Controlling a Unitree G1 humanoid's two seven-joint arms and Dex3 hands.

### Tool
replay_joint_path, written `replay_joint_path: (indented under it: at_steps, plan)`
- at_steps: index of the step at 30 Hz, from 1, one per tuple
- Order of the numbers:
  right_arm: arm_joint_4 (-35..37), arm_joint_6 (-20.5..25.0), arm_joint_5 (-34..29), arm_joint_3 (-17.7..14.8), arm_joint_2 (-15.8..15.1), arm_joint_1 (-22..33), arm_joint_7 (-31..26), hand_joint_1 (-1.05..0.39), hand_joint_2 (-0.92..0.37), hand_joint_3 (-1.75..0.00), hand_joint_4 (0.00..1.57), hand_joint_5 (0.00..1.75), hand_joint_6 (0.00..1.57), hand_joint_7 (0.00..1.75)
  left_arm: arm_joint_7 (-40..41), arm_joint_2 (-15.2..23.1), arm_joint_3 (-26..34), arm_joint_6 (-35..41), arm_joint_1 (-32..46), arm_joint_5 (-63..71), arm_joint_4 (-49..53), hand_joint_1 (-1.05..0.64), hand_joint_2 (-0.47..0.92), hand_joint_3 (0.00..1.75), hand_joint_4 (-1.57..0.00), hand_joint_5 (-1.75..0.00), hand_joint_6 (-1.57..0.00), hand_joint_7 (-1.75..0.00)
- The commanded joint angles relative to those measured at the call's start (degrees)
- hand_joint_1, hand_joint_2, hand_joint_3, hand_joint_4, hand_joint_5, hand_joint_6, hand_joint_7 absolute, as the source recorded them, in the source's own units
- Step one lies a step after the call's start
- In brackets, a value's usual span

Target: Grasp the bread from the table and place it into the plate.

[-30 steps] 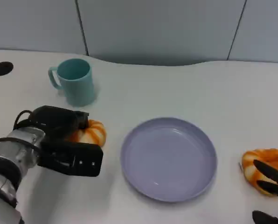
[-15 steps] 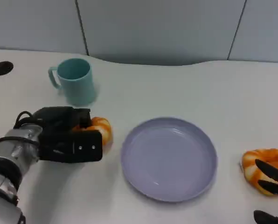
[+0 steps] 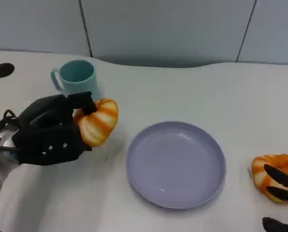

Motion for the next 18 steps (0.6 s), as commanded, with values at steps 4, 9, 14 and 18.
replay_joint_path:
  at_steps: [4,9,14,18]
  plan:
    - [0.3,-0.5,-0.1,-0.7,-0.5,-0.1,-0.5,-0.33,-0.92,-0.31,0.89,0.13,0.62,0.00,-8.9,-1.3,0.7,-8.2,-0.7,-4.7,-6.9,-0.06,0.90,0.07,-0.69,-1.75,-0.45,-1.75]
    - [0.6,-0.8,-0.1,-0.8,-0.5,-0.2,-0.6,-0.32,-0.92,-0.31,0.88,0.15,0.63,0.00,-11.6,-4.1,-0.3,-6.4,-2.5,-3.8,-9.4,-0.06,0.89,0.05,-0.72,-1.75,-0.47,-1.75]
    - [0.7,-1.0,0.2,-0.8,-0.7,-0.2,-0.3,-0.32,-0.92,-0.31,0.86,0.14,0.63,0.00,-11.1,-6.5,-1.5,-6.6,-4.3,-2.0,-8.6,-0.09,0.89,0.05,-0.78,-1.75,-0.51,-1.75]
    - [0.5,-0.7,0.5,-0.8,-0.6,-0.1,0.0,-0.33,-0.92,-0.32,0.85,0.15,0.63,0.00,-9.9,-8.7,-3.2,-6.1,-6.2,0.5,-6.4,-0.09,0.90,0.05,-0.79,-1.75,-0.51,-1.75]
